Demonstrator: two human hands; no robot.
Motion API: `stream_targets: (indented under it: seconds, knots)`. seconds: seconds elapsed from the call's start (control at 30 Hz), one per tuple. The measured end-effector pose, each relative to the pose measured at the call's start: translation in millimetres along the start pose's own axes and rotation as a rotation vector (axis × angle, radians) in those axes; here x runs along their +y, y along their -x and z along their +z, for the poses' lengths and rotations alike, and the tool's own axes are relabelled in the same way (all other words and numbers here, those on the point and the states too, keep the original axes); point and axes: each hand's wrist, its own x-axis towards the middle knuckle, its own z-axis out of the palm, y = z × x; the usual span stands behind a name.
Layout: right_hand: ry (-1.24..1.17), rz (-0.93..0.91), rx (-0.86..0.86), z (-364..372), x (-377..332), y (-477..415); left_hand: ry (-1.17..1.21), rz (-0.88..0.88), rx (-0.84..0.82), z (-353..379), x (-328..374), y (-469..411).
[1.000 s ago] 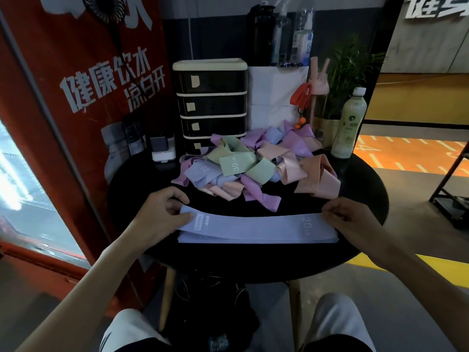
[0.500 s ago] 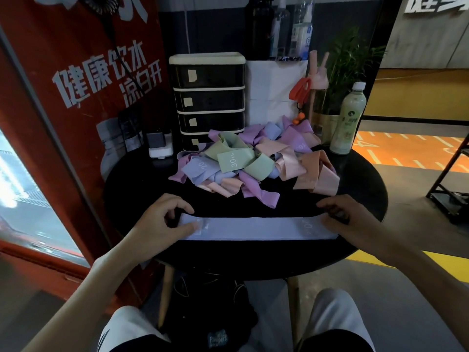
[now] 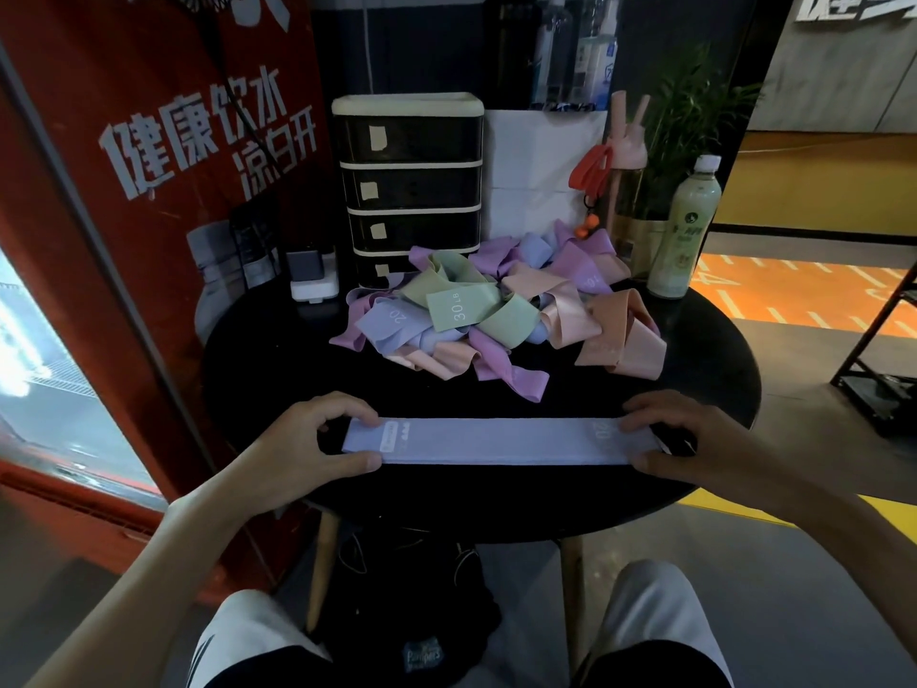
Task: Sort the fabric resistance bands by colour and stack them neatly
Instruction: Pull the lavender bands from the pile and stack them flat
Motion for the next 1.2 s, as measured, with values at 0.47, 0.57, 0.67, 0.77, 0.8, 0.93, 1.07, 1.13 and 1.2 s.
stream_targets:
  seconds: [0.47, 0.57, 0.67, 0.77, 0.8, 0.93, 1.07, 1.13, 1.2]
  knots:
    - [0.072, 0.002, -0.015, 1.3, -8.6, -2.8, -0.019, -0.016, -0.009, 6.0, 5.9, -6.2]
    - [0.094, -0.023, -0.013, -0.7, -15.0, -9.1, -0.023, -0.015, -0.011, 6.0, 5.2, -5.6]
    - [0.107, -0.098, 0.017, 5.2, -35.9, -27.5, -0.007, -0.027, -0.024, 6.6, 8.2, -7.5]
    - [0.076, -0.241, 0.050, 28.7, -70.9, -54.8, 0.041, -0.028, 0.104, 8.8, 11.7, -15.0]
    - [0.046, -0.277, 0.065, 39.5, -83.2, -65.0, 0.051, -0.034, 0.154, 8.0, 10.9, -19.3]
    - [-0.138, -0.264, 0.036, 83.1, -119.1, -100.9, 0.024, -0.105, 0.255, -2.5, 4.1, -44.7]
    - [-0.099, -0.294, -0.001, 112.1, -123.4, -111.0, 0.026, -0.228, 0.387, -12.9, 1.4, -74.0]
    - [-0.012, -0.356, -0.020, 117.7, -118.5, -112.8, 0.019, -0.301, 0.402, -17.1, -7.2, -90.0]
    - [0.017, -0.363, -0.019, 118.5, -116.1, -113.9, 0.015, -0.357, 0.392, -19.3, -14.0, -102.4]
